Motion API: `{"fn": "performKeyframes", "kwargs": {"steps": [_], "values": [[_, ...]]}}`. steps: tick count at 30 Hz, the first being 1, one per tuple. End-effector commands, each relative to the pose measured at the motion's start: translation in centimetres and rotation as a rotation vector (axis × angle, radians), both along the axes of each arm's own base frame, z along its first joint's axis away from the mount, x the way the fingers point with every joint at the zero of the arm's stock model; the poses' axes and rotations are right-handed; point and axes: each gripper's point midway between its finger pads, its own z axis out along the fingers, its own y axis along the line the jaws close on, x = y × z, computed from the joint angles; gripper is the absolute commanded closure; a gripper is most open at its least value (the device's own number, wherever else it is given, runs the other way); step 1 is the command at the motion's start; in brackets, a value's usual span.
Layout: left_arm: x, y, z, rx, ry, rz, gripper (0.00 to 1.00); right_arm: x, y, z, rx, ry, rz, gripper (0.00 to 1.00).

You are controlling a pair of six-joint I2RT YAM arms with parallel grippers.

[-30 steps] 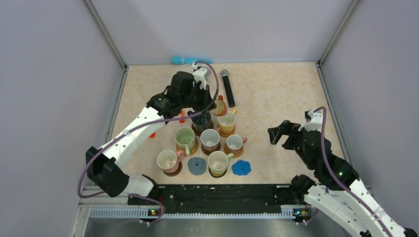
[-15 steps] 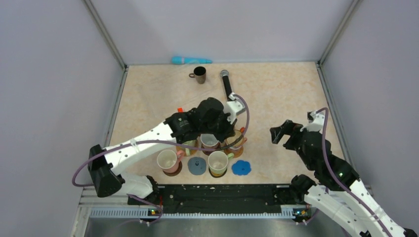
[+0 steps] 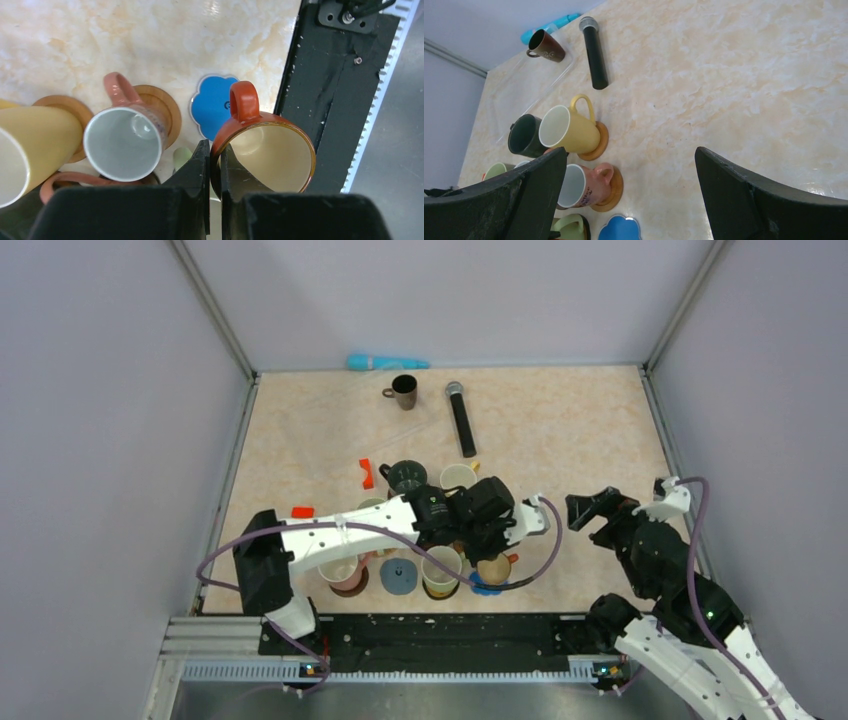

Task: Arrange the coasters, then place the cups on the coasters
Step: Place the cup on the coaster.

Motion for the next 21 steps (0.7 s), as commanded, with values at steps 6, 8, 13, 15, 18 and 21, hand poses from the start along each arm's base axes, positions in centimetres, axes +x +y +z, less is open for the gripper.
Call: {"fn": "performKeyframes", "kwargs": {"steps": [6,8,13,15,18,21], "values": [[-1.0,-2.5,-0.3,-0.02,0.021,-0.118,1.0,0.0,-0.5,0.2,0.01,-0.011,-0.026,0.01],[-0.5,-2.7,-1.0,-0.009,0.005,-0.113,1.0,0.0,-0.5,0.2,0.012,-0.011,-0.026,0.01],[-0.1,-3.1,-2.7,0.024,0.0,-0.118,1.0,-0.1,-0.6,0.3,0.015,-0.018,-0.029,0.01],[0.0,-3.1,-3.4,0.039,0.001,-0.117,1.0,-0.2,-0.7,0.4,0.018,-0.022,-0.029,0.01],[0.0,-3.1,-4.2,0.06,0.008,-0.117,1.0,-0.2,-0.7,0.5,0.022,-0.025,-0.031,0.01],[0.0,-3.1,-4.8,0.068,0.014,-0.12,1.0,-0.2,-0.8,0.5,0.021,-0.026,-0.032,0.01]]}}
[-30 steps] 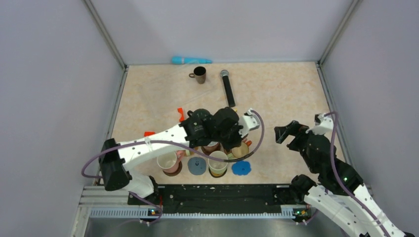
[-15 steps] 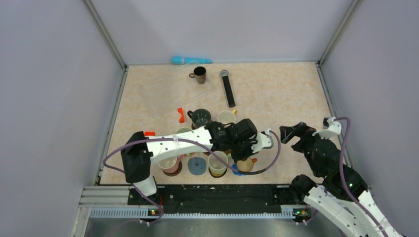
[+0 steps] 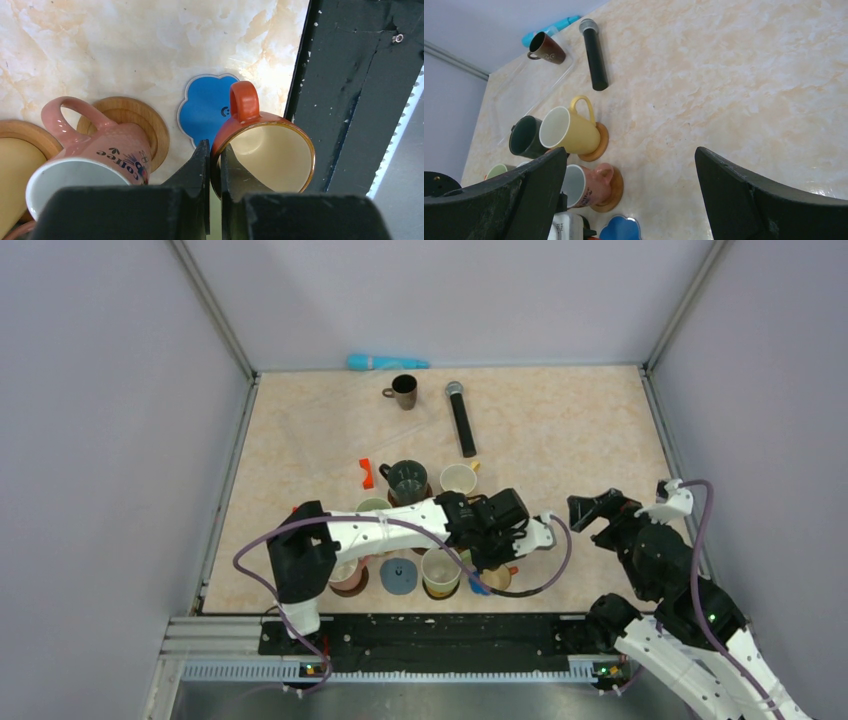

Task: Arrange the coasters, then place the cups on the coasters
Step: Place the cup on the coaster.

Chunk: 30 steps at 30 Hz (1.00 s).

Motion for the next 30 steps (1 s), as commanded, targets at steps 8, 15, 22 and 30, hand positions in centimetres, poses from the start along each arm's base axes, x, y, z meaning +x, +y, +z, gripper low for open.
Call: {"fn": "performKeyframes", "kwargs": {"steps": [8,15,22,30], "values": [[0.7,-1.7,0.1,-0.044,-0.035,-0.017,1.0,-0.1,-0.6,0.5,0.013,-0.024,-0.024,0.01],[0.7,-1.5,-0.9,-0.017,-0.032,-0.019,1.0,-0.1,-0.6,0.5,0.015,-0.023,-0.026,0.01],[1.0,-1.2,-1.6,0.002,-0.042,-0.014,1.0,-0.1,-0.5,0.5,0.017,-0.023,-0.025,0.01],[1.2,-1.1,-2.3,0.016,-0.05,-0.007,1.0,-0.1,-0.5,0.5,0.018,-0.023,-0.025,0.01]]}}
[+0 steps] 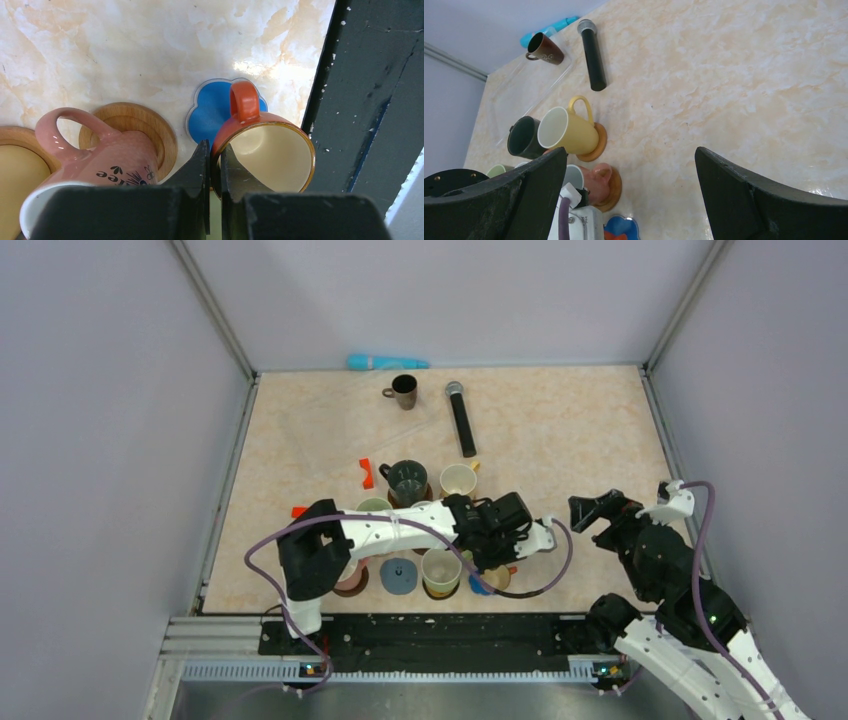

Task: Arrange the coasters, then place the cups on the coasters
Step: Place the cup on the coaster.

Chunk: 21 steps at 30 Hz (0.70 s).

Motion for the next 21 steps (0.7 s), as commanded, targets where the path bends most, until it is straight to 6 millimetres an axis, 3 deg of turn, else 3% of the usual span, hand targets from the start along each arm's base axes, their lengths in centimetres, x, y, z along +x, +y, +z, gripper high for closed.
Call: {"fn": "performKeyframes", "kwargs": {"steps": [1,21], "values": [[0.5,-0.8,-0.3,-0.019,-0.025,-0.005,1.0,0.1,-0.3,0.7,0.021,-0.027,-0.018,0.01],[0.8,-0.8,-1.4,-0.003,-0.033,-0.002,1.0,0.1,-0.3,0.7,0.02,-0.027,-0.019,0.01]]}}
